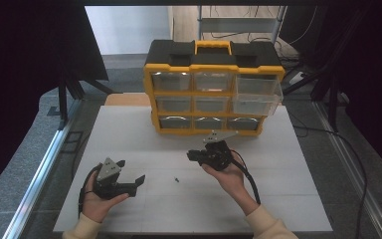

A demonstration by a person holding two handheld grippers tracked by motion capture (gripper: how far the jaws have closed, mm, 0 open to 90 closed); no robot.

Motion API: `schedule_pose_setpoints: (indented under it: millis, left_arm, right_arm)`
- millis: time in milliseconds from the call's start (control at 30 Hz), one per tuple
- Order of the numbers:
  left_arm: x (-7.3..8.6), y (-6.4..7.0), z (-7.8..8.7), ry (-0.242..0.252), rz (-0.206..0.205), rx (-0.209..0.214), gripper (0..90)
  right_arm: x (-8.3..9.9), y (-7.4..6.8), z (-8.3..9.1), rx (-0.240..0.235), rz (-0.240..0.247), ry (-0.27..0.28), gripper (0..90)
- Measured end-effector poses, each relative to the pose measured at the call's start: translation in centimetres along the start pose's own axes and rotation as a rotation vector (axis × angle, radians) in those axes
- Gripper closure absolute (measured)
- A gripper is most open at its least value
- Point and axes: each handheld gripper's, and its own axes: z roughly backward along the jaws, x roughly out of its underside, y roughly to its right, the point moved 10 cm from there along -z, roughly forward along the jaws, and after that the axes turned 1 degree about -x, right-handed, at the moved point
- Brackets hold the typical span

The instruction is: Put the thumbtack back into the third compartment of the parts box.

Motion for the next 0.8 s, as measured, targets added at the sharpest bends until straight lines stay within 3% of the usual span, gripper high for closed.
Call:
schedule_pose_setpoints:
  millis: [800]
  left_arm:
    - [-0.1,0.1,-0.1,0.0,-0.011,0.003,9.7]
  right_arm:
    - [-3.3,-0.8,4.2,0.006,0.027,0.128,83.3]
